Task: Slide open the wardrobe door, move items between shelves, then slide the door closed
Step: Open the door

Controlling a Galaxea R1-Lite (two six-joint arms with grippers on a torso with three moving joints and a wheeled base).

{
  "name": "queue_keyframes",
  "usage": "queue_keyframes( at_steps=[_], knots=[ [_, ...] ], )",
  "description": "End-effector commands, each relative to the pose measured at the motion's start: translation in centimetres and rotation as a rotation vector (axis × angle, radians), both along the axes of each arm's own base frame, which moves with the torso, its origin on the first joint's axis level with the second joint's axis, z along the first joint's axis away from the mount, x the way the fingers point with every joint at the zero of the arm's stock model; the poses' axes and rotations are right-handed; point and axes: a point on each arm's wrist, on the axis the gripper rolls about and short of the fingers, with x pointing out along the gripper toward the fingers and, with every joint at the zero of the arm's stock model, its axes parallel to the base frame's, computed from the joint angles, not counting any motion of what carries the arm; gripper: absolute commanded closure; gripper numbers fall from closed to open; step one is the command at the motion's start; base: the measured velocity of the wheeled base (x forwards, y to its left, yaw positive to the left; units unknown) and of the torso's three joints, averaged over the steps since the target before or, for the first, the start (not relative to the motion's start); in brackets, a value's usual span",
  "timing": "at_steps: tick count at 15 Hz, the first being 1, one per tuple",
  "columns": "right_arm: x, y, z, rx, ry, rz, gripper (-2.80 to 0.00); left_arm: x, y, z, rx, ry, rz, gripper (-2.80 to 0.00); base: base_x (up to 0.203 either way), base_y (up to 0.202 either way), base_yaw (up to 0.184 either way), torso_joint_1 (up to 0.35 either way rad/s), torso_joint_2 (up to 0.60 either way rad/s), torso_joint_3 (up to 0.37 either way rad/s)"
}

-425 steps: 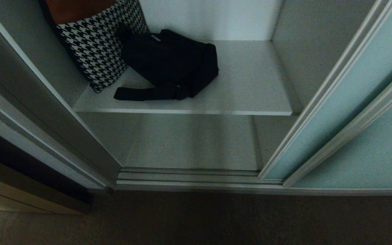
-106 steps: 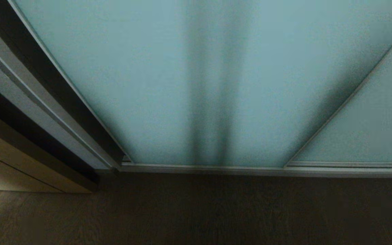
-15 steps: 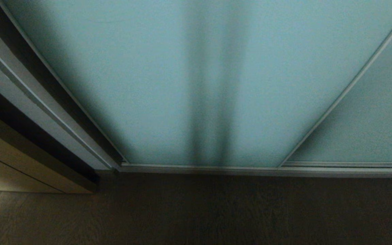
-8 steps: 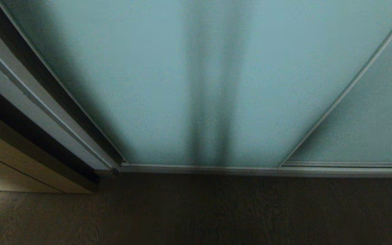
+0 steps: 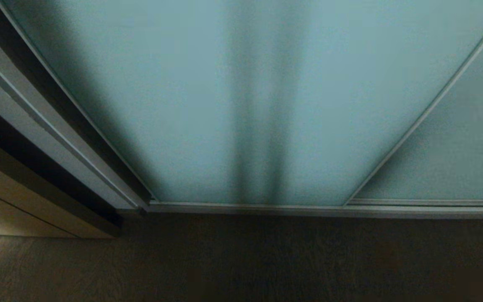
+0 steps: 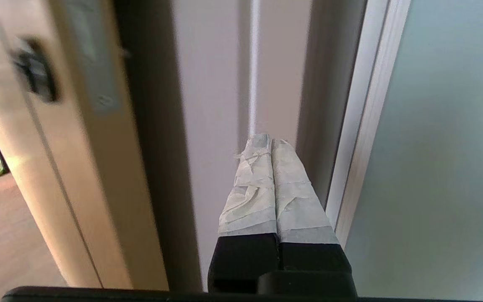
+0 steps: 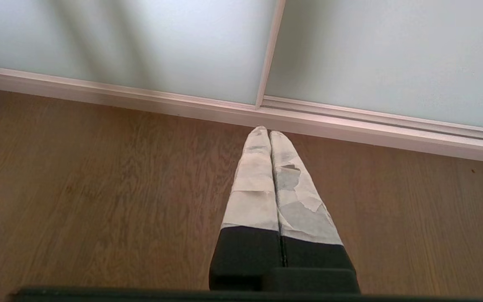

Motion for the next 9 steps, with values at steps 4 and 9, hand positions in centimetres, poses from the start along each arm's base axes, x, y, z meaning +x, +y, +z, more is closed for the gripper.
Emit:
queue_keyframes(
  at_steps=[4,9],
  knots=[
    [0.0,0.0,0.0,-0.001,-0.001,0.001,0.00,6.5,2.3,-0.3,-0.007,0.038,0.089,0.00,0.000,0.000,0.000,0.000,0.00,0.000],
    [0.0,0.0,0.0,-0.001,-0.001,0.001,0.00,7.8,1.9,0.3,0.047,0.039,-0.007,0.00,0.000,0.000,0.000,0.000,0.00,0.000]
  ],
)
